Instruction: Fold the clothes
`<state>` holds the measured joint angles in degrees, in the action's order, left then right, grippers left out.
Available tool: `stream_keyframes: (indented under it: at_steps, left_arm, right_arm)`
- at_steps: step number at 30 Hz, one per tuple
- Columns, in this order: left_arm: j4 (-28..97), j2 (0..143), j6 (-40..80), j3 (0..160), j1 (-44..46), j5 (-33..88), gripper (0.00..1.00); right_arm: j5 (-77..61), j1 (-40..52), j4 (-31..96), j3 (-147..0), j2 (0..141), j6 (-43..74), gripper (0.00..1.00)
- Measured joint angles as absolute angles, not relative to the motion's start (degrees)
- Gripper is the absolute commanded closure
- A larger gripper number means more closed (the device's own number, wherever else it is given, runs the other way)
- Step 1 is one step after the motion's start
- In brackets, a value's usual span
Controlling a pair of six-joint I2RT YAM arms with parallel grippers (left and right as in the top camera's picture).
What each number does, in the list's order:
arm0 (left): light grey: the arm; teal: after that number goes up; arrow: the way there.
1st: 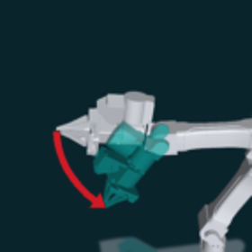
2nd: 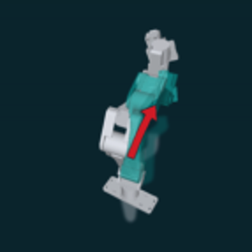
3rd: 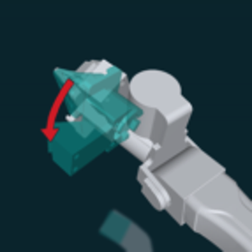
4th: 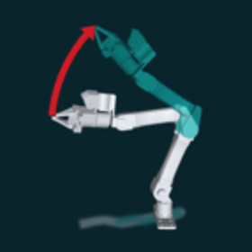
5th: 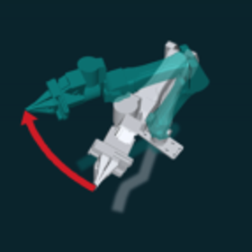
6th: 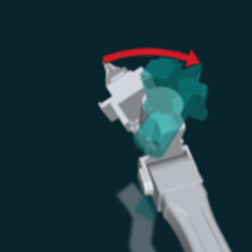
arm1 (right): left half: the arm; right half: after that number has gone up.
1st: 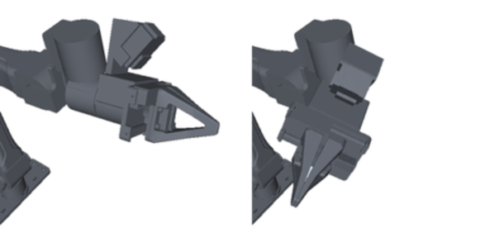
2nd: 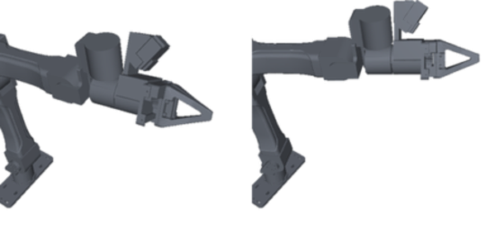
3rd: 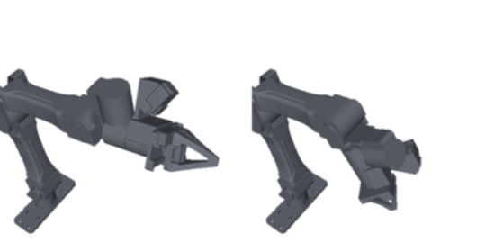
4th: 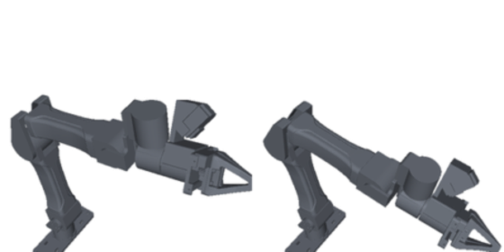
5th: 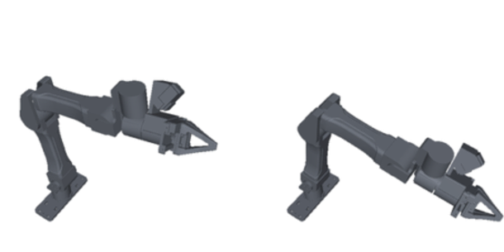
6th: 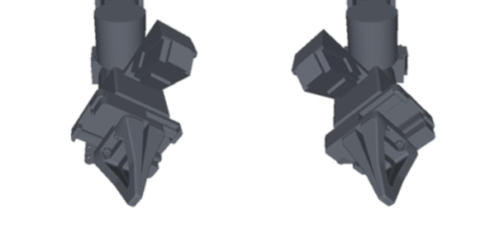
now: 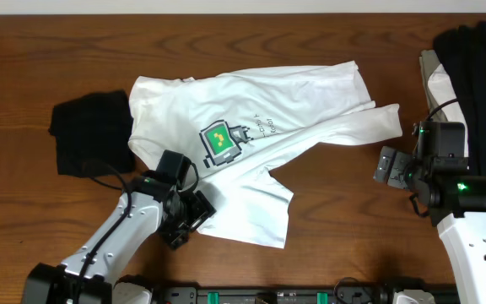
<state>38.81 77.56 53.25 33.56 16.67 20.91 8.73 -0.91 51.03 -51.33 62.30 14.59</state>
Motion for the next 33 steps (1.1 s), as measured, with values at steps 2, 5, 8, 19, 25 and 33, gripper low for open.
stream_keyframes:
  at_steps: [2, 5, 8, 19, 25, 33]
  left_arm:
    - [36.34, 77.56, 54.61, 31.88, 16.67, 21.12, 0.25]
    - [34.81, 77.01, 56.03, 31.24, 16.67, 21.85, 0.30]
    - [32.36, 76.82, 57.01, 30.89, 16.67, 22.50, 0.44]
    - [28.27, 76.88, 56.77, 29.52, 16.67, 20.99, 0.94]
    - [38.68, 72.73, 51.05, 31.03, 13.23, 20.86, 0.94]
    - [50.37, 58.48, 39.53, 42.17, 1.78, 20.62, 0.94]
  right_arm:
    - [8.73, -0.91, 51.03, -51.33, 62.30, 14.59, 0.01]
    - [8.73, -0.91, 51.09, -51.33, 62.30, 14.59, 0.01]
    - [8.73, -0.91, 51.07, -51.33, 62.30, 14.59, 0.01]
    - [8.73, -0.91, 51.20, -51.33, 62.30, 14.59, 0.01]
    - [7.77, -0.91, 50.78, -51.33, 62.30, 14.59, 0.01]
    - [2.68, -0.91, 47.20, -51.33, 65.73, 14.02, 0.02]
